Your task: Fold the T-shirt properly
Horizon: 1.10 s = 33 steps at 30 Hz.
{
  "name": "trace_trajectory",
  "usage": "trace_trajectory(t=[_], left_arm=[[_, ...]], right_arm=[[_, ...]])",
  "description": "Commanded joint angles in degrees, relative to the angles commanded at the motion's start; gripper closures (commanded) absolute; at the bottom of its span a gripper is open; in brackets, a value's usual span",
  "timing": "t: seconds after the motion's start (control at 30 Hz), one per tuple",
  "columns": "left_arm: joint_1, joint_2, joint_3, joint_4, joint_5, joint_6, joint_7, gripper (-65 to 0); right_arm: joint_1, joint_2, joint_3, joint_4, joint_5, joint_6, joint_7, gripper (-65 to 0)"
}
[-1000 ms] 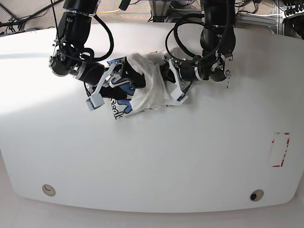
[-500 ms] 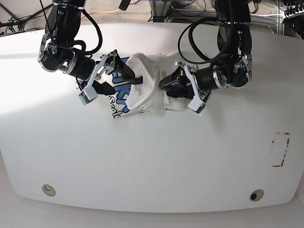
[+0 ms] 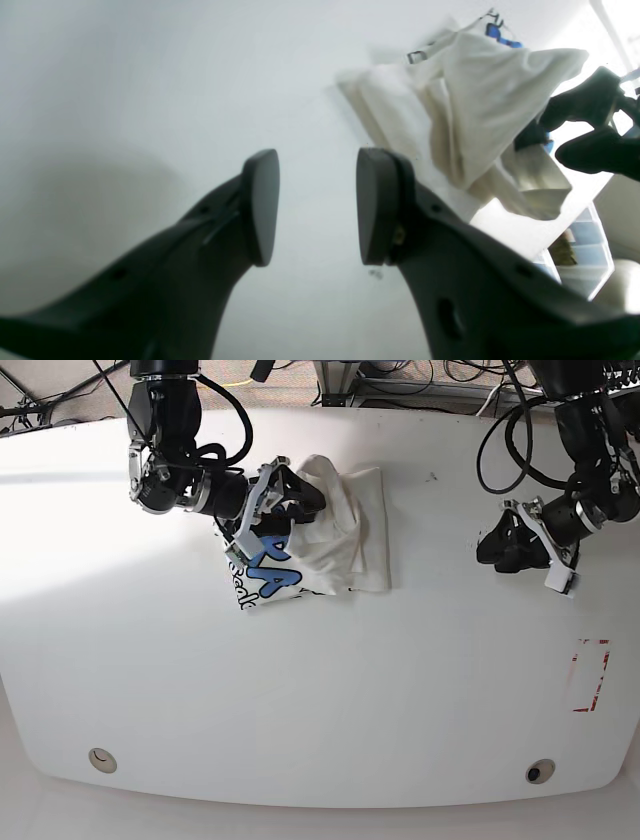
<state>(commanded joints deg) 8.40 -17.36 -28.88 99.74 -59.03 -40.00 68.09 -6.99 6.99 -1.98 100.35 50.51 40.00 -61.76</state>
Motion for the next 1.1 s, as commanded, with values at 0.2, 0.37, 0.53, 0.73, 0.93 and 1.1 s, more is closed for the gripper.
trace_trajectory(t=[0.2,0.37,0.53,0.73,0.93,1.1], left_arm=[[2.5,-0.2,-0.4,0.4,0.1,0.0,0.0,-23.9],[3.6,-0.1,0.4,0.4,0.1,0.0,0.0,-23.9],[3.3,-0.7,6.5,5.1,1.4,0.0,0.0,-23.9],[-0.2,-0.7,18.5,9.4,4.9,0.0,-0.1,-23.9],[-5.8,-0.6,36.0,9.7,13.6,0.0,-0.3,-23.9],[-9.0,1.5,47.0,9.5,22.1,0.0,-4.3,-23.9]], right_arm=[[5.3,-5.3,-8.7,0.0,0.0,0.00,1.0,-36.5],[9.0,-8.3,-8.8,0.1,0.0,0.00,1.0,-36.5],[9.2,-5.3,-4.9,0.5,0.1,0.00,1.0,-36.5],[8.3,0.6,5.0,0.3,0.2,0.00,1.0,-36.3],[8.6,5.5,11.7,-4.0,0.1,0.00,1.0,-16.6],[12.2,7.7,11.6,-10.8,0.0,0.00,1.0,-10.5]])
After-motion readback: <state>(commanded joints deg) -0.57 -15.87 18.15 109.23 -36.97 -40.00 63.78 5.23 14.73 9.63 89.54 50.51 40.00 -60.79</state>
